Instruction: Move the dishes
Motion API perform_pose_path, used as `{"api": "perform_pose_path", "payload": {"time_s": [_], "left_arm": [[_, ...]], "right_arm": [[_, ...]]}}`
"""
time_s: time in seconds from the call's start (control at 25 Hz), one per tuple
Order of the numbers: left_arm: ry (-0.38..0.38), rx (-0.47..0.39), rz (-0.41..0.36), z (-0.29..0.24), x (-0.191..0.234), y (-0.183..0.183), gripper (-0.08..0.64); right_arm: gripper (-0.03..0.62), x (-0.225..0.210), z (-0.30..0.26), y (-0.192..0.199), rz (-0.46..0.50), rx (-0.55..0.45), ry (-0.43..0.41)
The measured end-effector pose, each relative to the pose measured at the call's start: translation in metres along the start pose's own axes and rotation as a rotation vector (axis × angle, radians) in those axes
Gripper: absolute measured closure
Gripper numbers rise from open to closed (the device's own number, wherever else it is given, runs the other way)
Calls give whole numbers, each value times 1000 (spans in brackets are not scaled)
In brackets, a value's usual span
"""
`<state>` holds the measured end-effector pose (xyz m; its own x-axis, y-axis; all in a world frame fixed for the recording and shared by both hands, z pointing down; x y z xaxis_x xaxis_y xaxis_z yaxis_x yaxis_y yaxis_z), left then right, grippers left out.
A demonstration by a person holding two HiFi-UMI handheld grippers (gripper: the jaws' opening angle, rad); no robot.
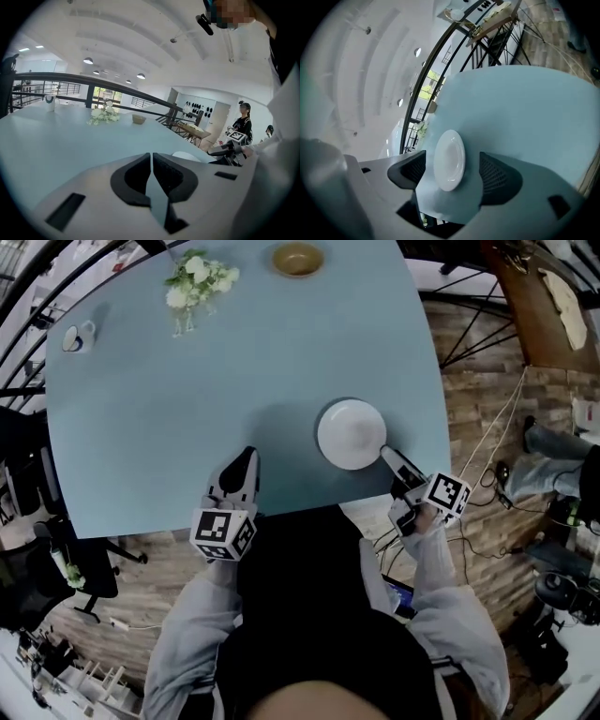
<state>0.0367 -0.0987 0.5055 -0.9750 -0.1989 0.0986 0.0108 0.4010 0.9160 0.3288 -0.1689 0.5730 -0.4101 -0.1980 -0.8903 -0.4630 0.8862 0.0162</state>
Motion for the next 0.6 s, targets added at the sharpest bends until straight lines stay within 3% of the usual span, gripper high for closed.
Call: {"api": "perform_pose_path", "payload": {"time_s": [0.16,0.36,0.52,0.6], "left_arm": [[-25,-6,11,3,7,-1,529],[-30,-21,24,7,11,-1,529],[-34,-20,26,10,12,1,529],[-35,-25,31,13,13,2,529]], "right_arm": [[236,-8,-8,-1,34,30,153],[254,-4,-18,2,-15,63,166],[351,-13,-24,1,-90,94,188],[453,-20,-26,3,-120,69,219]]}}
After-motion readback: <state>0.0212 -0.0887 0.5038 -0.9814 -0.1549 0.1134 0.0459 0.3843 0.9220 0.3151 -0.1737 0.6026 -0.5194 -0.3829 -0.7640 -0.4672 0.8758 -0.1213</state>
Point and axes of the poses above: the fingertips, and each gripper's own axes: z backward along the fingers, x to its left, y out of its underside, the point moved 2 cm from there along z, backward along the fingers, and after that the axes turned 14 degrees about -z, right-handed, at the moved point
